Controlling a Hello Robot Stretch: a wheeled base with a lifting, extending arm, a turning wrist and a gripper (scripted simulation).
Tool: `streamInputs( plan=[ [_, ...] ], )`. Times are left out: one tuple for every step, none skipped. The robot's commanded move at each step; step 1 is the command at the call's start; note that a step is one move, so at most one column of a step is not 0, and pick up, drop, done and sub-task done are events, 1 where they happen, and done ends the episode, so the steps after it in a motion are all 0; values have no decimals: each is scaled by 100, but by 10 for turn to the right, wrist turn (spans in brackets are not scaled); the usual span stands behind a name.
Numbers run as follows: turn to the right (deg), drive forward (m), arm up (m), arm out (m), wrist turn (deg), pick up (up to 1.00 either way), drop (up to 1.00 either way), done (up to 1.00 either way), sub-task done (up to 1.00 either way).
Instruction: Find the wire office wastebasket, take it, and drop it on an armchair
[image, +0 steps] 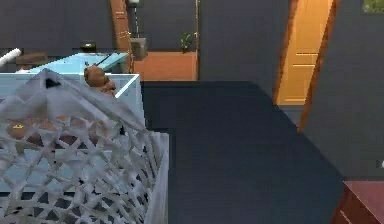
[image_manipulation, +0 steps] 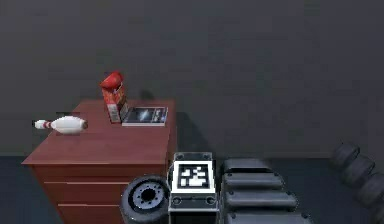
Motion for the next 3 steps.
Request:
streamInputs(
  plan=[
    [0, 80, 0, 0, 0, 0, 0, 0, 0],
    [0, 100, 0, 0, 0, 0, 0, 0, 0],
    [0, 65, 0, 0, 0, 0, 0, 0, 0]
  ],
)
